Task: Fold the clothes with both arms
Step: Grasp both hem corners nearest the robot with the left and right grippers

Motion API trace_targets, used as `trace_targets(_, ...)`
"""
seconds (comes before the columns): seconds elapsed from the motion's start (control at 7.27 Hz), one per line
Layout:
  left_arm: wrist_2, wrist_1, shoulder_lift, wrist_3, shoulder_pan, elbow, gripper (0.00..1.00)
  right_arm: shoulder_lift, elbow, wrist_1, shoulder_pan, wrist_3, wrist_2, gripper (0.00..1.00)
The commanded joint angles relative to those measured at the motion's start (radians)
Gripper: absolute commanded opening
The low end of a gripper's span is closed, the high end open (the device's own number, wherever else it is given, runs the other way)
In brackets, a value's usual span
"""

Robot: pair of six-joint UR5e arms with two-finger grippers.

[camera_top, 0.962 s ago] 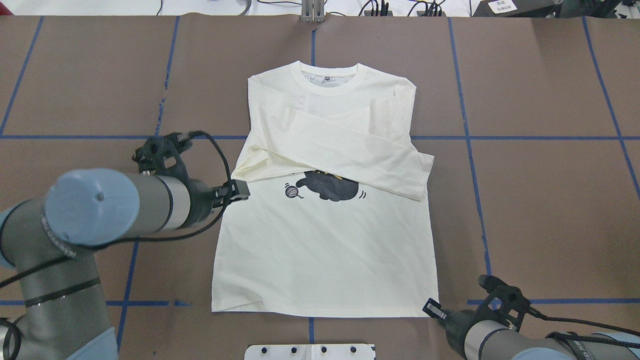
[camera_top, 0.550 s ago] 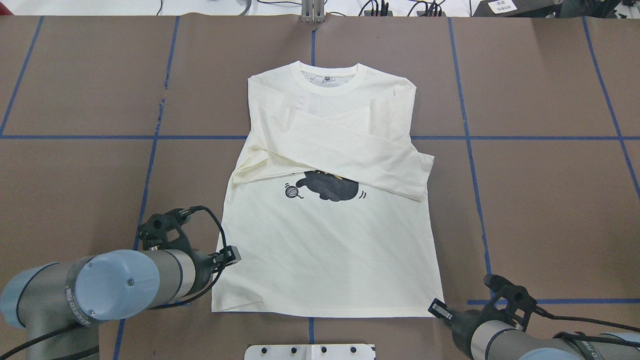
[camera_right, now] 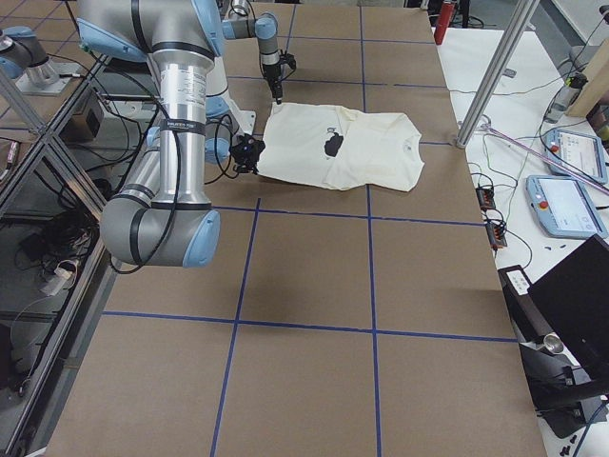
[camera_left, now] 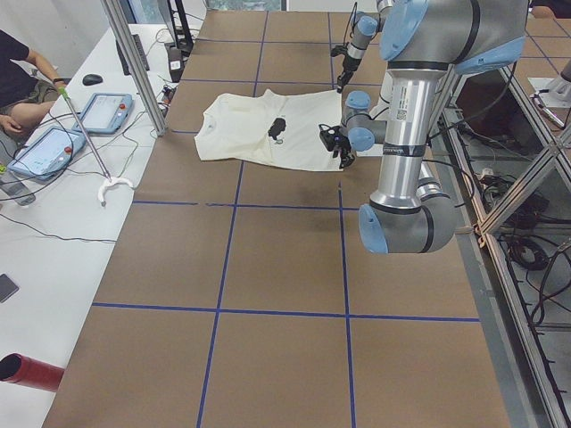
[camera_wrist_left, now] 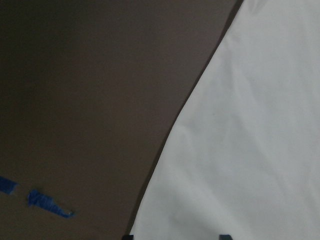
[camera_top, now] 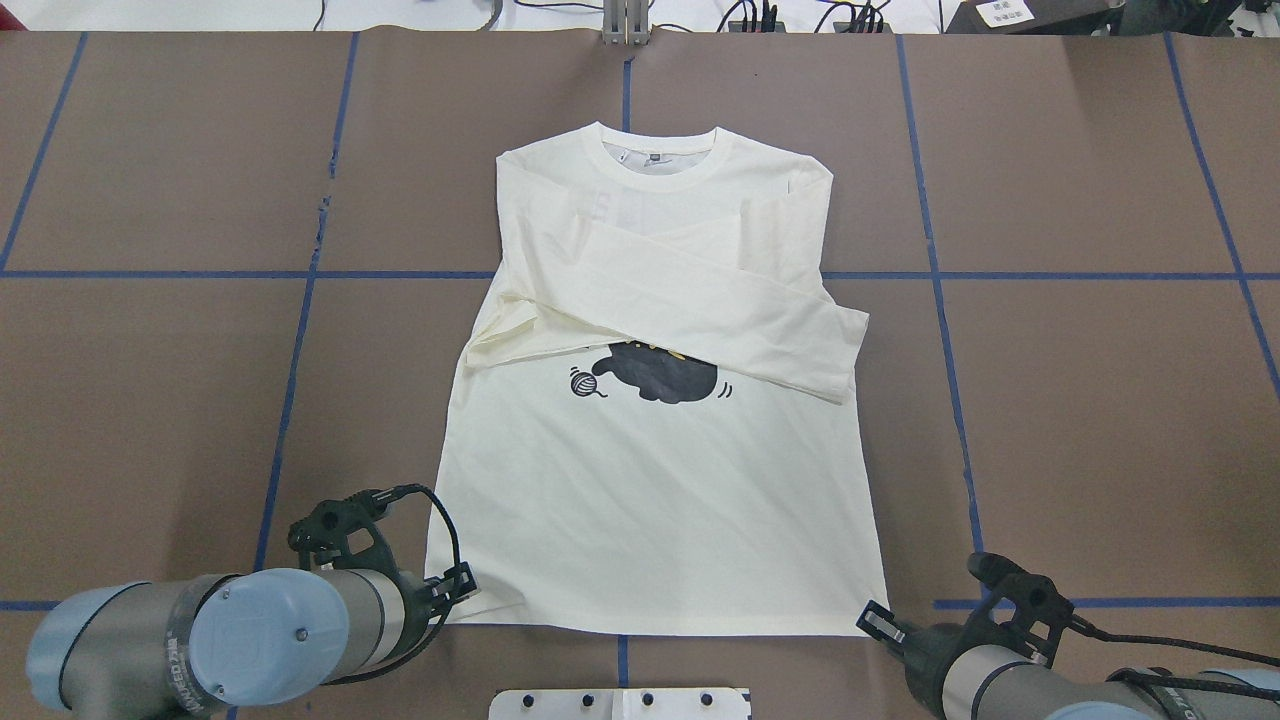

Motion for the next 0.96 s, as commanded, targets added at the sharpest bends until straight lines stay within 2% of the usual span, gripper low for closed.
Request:
trace_targets(0.0, -0.025, 0.001, -0.002, 0.001, 0.005, 0.012, 0.56, 0.0, 0.002, 0.0, -0.01, 0.001, -0.009, 0.0)
trace_targets(0.41, -0.028, 0.002, 0.0, 0.007, 0.005, 0.02, 0.52, 0.0, 0.002, 0.0, -0.01, -0.001, -0.011, 0.0)
trace_targets(0.82, -0.028, 0.002, 0.0, 0.009, 0.005, 0.023, 0.26, 0.0, 0.002, 0.0, -0.01, 0.001, -0.011, 0.0)
